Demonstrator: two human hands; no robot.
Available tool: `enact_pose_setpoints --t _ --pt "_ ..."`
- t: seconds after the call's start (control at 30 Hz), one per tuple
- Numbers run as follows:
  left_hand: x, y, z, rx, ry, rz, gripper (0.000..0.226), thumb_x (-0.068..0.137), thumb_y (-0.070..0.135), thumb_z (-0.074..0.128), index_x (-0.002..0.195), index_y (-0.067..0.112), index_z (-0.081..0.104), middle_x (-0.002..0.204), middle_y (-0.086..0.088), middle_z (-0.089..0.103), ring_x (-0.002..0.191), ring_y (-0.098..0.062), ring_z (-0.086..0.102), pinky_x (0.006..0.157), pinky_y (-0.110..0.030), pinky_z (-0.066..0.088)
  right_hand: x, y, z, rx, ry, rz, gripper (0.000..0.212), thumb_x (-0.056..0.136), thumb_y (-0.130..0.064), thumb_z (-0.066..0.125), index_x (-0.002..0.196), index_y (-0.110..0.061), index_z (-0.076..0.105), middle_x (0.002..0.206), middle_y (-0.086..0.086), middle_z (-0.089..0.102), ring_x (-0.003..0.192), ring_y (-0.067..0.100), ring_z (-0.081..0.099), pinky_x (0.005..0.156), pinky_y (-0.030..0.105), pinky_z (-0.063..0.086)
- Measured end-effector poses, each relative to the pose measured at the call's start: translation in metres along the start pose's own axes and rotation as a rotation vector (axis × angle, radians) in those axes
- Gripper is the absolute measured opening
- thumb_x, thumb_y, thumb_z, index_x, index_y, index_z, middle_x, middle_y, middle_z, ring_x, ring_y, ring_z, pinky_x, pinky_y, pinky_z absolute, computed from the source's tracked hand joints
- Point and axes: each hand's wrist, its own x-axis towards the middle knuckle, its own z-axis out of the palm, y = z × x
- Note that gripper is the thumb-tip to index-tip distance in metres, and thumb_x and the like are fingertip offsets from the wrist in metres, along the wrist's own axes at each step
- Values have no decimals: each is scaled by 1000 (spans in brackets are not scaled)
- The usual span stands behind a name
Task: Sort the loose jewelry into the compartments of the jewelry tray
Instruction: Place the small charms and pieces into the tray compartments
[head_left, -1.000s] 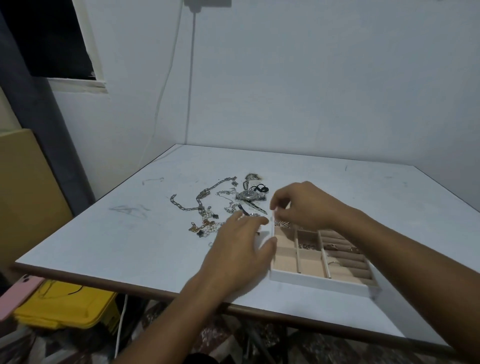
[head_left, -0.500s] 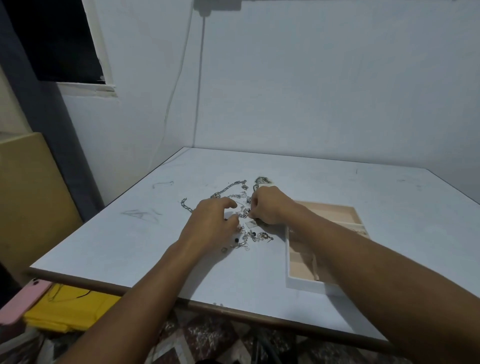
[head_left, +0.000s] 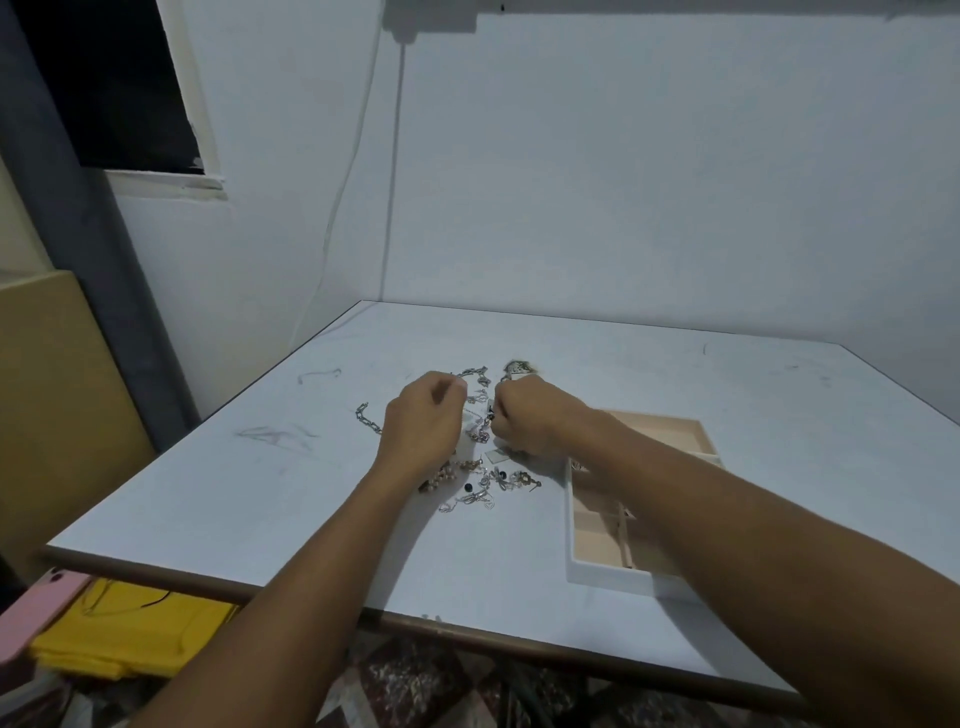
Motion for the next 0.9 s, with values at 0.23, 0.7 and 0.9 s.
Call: enact_pose_setpoints --t 0.23,0.7,0.9 --pt "7 10 6 -270 23 -133 42 98 50 30 96 25 63 103 6 70 106 -14 60 99 -43 45 -3 4 -32 171 30 -47 10 91 -20 48 96 -11 47 94 8 56 84 26 49 69 33 38" --pt "21 27 8 -559 -24 -211 53 100 53 26 93 16 64 89 -5 73 94 -23 66 91 -37 49 -4 -7 -82 242 84 -139 3 85 -24 65 83 -24 66 83 -4 67 83 15 58 68 25 42" --pt "17 43 15 -691 -78 -197 59 101 51 22 92 9 64 85 -11 74 84 -27 68 82 -37 53 -11 -6 -101 259 134 -147 4 84 -25 67 84 -21 69 86 -6 69 82 12 58 62 19 40"
